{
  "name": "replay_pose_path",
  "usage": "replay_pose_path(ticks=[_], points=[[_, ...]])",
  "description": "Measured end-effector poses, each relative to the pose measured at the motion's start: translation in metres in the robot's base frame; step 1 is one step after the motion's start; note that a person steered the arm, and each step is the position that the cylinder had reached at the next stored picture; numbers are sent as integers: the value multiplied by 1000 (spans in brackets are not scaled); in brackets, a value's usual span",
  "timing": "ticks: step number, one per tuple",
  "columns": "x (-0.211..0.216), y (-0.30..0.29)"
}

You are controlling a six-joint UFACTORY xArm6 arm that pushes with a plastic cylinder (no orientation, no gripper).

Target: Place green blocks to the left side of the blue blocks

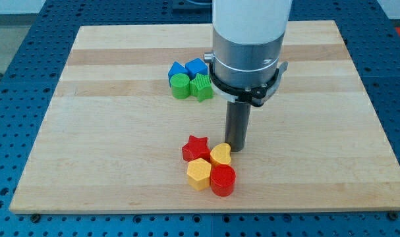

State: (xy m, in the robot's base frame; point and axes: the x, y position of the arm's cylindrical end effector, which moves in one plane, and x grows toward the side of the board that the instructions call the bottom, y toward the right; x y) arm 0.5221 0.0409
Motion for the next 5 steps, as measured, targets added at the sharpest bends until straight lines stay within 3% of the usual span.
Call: replay_pose_path(ticks=[2, 4, 5], points=[[-66, -1], [-74, -110], [-74, -113]])
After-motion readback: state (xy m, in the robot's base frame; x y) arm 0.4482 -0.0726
